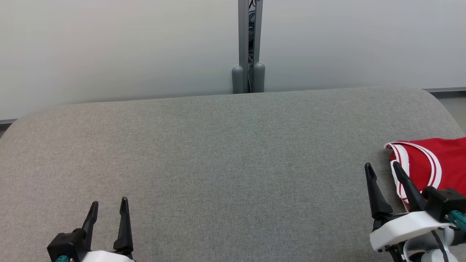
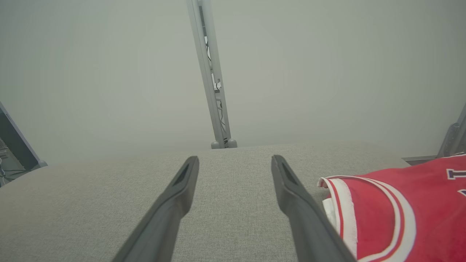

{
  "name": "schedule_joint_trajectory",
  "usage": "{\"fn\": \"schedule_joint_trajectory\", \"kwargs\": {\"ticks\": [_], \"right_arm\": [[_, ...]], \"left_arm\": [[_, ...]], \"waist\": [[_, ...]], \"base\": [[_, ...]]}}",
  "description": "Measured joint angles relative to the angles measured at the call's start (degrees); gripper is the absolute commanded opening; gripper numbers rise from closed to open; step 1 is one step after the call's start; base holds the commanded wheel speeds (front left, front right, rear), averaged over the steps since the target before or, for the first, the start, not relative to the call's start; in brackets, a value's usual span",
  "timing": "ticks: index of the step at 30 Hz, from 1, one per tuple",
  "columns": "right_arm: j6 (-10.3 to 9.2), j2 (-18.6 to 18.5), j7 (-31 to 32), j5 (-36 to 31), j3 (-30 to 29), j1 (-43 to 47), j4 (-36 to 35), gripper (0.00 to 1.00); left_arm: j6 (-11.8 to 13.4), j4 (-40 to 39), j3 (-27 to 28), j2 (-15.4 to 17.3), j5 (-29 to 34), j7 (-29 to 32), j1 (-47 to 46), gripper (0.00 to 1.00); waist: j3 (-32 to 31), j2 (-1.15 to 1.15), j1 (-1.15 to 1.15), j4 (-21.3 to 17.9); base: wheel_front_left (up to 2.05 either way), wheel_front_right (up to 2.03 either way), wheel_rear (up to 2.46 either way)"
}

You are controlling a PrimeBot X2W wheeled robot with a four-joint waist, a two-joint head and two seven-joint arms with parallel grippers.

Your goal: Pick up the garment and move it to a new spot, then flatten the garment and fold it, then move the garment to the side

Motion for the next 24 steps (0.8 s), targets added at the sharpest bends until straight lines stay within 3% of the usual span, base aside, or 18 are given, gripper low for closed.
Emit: {"fn": "schedule_joint_trajectory", "kwargs": {"ticks": [21, 22, 24], "right_arm": [[0.0, -0.01, 0.34, 0.53, -0.2, 0.01, -0.19, 1.0], [0.0, 0.02, 0.34, 0.53, -0.21, 0.04, -0.07, 0.0], [0.0, 0.3, 0.35, 0.53, -0.16, 0.66, 0.88, 0.0]], "left_arm": [[0.92, -0.3, -0.59, 1.22, 1.32, 0.44, -0.57, 1.0], [0.92, -0.26, -0.6, 1.21, 1.45, 0.42, -0.57, 0.0], [0.92, 0.55, -0.92, 0.53, 1.38, 0.57, 0.08, 0.0]], "waist": [[-0.12, 0.0, 0.0, -0.06], [-0.11, 0.0, 0.0, -0.04], [-0.1, 0.0, 0.0, -0.04]], "base": [[0.0, 0.0, 0.0], [0.0, 0.0, 0.0], [0.0, 0.0, 0.0]]}}
